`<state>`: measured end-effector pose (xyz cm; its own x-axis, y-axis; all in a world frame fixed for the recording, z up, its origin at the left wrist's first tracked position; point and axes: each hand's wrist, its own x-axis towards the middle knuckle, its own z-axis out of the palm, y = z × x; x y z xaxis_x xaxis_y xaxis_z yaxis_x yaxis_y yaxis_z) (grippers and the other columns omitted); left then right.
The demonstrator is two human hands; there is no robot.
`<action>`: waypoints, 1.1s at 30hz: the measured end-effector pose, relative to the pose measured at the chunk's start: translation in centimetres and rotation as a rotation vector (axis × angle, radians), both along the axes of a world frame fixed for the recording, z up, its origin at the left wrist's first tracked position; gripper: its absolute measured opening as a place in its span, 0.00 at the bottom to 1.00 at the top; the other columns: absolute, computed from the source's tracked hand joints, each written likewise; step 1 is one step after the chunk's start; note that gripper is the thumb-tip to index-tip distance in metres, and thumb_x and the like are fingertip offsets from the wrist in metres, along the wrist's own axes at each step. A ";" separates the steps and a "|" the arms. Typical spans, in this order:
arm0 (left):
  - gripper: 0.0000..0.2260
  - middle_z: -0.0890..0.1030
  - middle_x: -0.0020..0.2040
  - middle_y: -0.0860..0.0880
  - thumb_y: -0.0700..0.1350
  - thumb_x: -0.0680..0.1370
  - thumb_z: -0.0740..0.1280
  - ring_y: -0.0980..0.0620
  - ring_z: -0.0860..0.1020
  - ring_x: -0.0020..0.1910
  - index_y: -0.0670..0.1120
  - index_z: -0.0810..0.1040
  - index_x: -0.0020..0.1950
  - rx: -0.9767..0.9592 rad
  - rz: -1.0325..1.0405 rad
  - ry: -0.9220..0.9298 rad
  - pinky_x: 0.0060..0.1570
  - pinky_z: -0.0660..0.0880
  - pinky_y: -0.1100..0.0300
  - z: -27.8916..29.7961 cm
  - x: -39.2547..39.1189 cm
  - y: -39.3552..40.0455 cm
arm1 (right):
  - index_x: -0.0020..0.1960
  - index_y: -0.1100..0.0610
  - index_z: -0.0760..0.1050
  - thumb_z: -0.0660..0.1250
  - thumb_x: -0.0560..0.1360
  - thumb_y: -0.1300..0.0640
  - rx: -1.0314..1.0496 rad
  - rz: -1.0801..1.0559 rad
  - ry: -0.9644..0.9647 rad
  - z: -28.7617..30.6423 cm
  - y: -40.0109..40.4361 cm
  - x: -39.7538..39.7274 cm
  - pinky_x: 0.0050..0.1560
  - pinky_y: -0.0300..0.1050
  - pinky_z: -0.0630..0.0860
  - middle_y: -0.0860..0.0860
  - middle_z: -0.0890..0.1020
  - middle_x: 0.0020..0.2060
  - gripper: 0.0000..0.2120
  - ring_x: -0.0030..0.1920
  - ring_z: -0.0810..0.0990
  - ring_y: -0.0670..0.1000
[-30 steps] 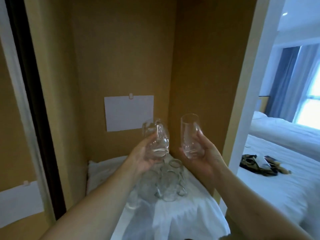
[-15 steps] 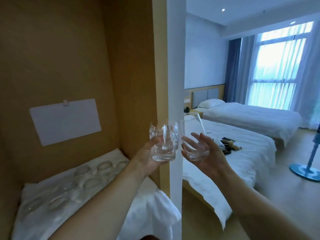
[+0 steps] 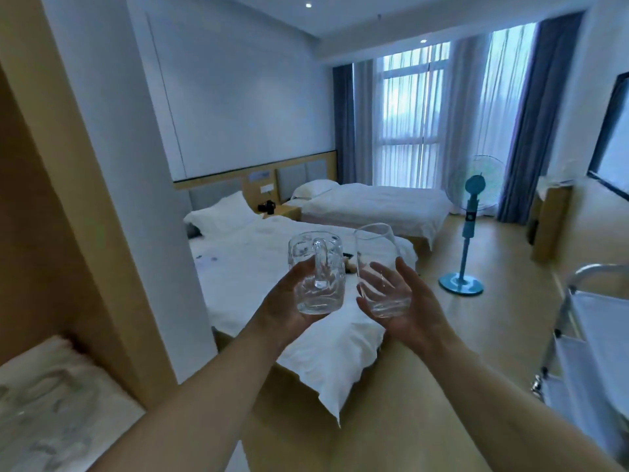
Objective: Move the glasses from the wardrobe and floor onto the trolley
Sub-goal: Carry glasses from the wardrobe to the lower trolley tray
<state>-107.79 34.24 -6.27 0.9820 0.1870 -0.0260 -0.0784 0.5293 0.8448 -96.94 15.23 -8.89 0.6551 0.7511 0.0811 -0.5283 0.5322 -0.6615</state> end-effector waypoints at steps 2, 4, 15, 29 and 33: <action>0.32 0.82 0.60 0.39 0.51 0.59 0.86 0.41 0.83 0.54 0.43 0.85 0.60 -0.007 -0.069 0.025 0.57 0.80 0.45 -0.5 2.7 -2.0 | 0.58 0.58 0.82 0.80 0.65 0.47 -0.003 -0.060 0.055 -0.6 -2.3 1.7 0.60 0.57 0.79 0.58 0.83 0.58 0.25 0.57 0.82 0.58; 0.29 0.84 0.56 0.40 0.52 0.58 0.86 0.43 0.84 0.52 0.43 0.87 0.55 0.010 -0.147 0.056 0.56 0.81 0.47 -1.1 5.4 -3.7 | 0.61 0.58 0.79 0.86 0.57 0.48 0.001 -0.129 0.091 -1.2 -4.5 3.1 0.58 0.57 0.80 0.58 0.83 0.57 0.35 0.57 0.81 0.58; 0.41 0.81 0.58 0.40 0.49 0.59 0.84 0.43 0.81 0.53 0.41 0.76 0.69 0.070 -0.530 0.100 0.60 0.75 0.47 -4.1 18.7 -11.6 | 0.62 0.57 0.76 0.74 0.74 0.48 -0.021 -0.433 0.200 -5.5 -15.0 10.2 0.56 0.58 0.80 0.59 0.80 0.59 0.21 0.55 0.82 0.59; 0.39 0.83 0.59 0.41 0.52 0.64 0.83 0.43 0.83 0.53 0.41 0.75 0.71 0.051 -0.872 0.120 0.54 0.78 0.48 -5.1 37.9 -15.3 | 0.61 0.58 0.76 0.75 0.71 0.46 -0.077 -0.847 0.186 -5.0 -18.5 19.6 0.54 0.56 0.82 0.58 0.82 0.56 0.24 0.52 0.83 0.58; 0.33 0.83 0.57 0.40 0.53 0.70 0.79 0.43 0.84 0.49 0.40 0.76 0.71 -0.009 -0.952 0.170 0.48 0.80 0.50 -6.9 41.6 -15.9 | 0.62 0.58 0.78 0.85 0.58 0.46 -0.141 -0.930 0.187 -6.0 -18.8 21.3 0.64 0.61 0.76 0.58 0.84 0.56 0.37 0.53 0.83 0.59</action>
<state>-66.23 18.30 -13.20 0.7050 -0.6863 -0.1788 0.5095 0.3148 0.8008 -75.65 -3.57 -14.89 0.9872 -0.0814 -0.1370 -0.0381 0.7138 -0.6993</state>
